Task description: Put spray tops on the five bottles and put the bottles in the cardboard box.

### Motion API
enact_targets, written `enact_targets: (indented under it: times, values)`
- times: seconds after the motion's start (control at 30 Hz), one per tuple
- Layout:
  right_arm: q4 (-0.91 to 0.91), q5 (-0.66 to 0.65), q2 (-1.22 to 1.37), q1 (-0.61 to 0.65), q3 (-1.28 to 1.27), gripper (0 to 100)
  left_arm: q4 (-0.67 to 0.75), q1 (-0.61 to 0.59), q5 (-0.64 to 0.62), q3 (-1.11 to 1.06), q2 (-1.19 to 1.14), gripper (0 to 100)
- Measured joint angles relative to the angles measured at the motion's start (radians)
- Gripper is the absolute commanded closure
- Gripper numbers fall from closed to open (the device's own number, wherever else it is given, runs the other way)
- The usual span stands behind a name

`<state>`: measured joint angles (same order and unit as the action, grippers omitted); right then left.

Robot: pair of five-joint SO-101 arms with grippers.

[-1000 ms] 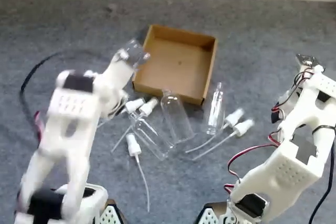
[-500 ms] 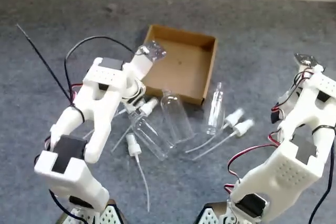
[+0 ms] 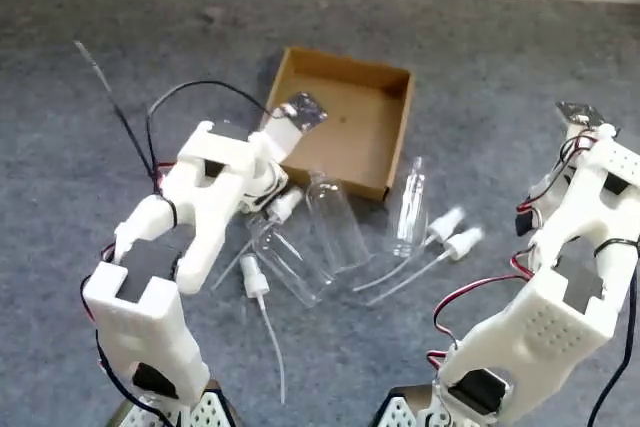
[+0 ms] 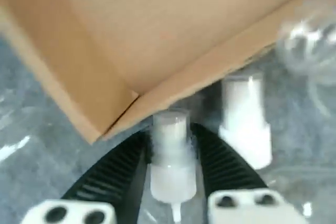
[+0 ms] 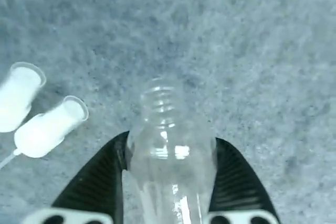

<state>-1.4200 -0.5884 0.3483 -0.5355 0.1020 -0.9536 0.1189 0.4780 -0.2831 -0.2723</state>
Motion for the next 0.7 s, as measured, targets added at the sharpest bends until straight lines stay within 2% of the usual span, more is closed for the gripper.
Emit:
enact_targets:
  times: [0.37, 0.7]
  values:
    - [-0.003, -0.002, 0.000, -0.005, 0.000, 95.4, -0.218, -0.044, -0.160, -0.012, 0.344, 100]
    - [-0.025, 0.017, 0.000, -0.020, 0.035, 99.5, -0.264, -0.109, -0.308, -0.012, 0.694, 100]
